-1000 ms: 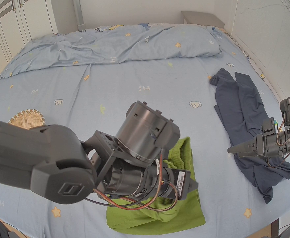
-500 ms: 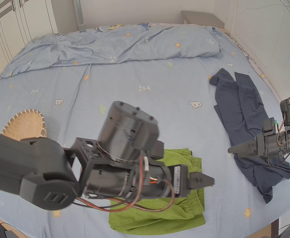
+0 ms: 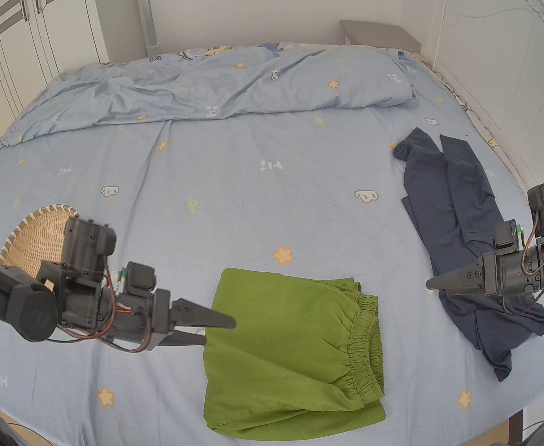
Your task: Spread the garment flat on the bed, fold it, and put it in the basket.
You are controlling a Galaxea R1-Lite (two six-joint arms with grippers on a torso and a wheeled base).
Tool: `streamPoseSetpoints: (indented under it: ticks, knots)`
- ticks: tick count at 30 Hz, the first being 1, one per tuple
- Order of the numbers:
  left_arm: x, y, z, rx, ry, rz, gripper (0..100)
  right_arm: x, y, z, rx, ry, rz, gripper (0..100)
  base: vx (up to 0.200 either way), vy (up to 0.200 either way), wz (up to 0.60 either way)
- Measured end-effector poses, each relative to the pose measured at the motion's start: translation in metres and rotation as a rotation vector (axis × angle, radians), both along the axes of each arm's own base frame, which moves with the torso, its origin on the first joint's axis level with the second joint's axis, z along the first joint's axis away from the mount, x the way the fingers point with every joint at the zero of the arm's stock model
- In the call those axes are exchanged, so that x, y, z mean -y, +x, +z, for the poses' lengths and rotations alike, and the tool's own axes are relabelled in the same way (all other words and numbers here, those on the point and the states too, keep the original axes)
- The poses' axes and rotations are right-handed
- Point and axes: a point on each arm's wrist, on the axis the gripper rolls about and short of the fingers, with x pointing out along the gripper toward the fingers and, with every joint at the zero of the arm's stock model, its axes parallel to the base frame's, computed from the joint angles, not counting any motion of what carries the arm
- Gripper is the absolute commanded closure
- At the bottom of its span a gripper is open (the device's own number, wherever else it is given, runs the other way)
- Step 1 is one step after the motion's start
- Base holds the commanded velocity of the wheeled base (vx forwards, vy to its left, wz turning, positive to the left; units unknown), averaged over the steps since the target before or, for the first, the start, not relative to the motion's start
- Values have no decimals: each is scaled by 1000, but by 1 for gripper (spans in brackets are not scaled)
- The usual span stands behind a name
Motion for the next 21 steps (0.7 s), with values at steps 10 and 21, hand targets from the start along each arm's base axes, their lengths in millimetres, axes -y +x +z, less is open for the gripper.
streamPoseSetpoints:
  ticks: [10, 21]
  knots:
    - [-40, 13, -63, -14, -31, 16, 0, -5, -9, 6, 23, 6, 23, 0, 0, 0, 0]
    - [-4, 37, -83, -43, -7, -24, 0, -7, -12, 9, 34, 8, 33, 0, 0, 0, 0]
